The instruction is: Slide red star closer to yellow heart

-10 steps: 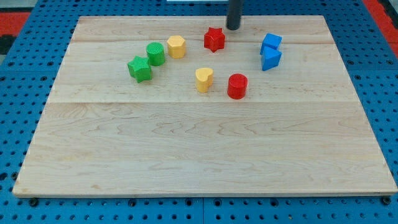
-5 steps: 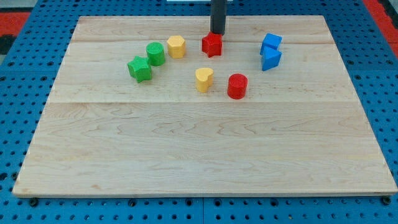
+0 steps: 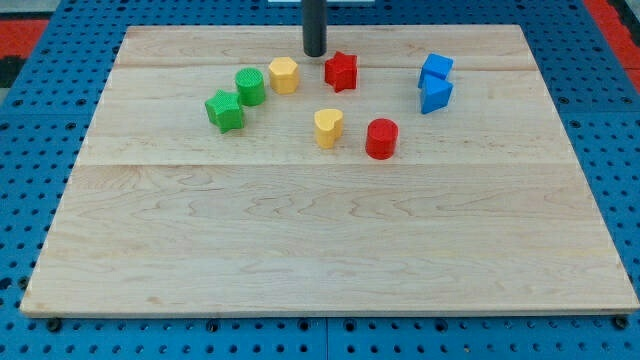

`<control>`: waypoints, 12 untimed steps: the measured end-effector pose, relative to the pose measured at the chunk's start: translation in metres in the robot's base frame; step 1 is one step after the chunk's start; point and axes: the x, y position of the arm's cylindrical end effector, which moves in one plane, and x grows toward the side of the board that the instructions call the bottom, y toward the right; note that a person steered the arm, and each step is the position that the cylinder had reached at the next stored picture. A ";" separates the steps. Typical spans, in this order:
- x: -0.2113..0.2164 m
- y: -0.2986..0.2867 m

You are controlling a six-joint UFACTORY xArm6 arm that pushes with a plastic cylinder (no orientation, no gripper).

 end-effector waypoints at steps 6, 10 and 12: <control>0.001 0.027; 0.043 0.023; 0.049 -0.011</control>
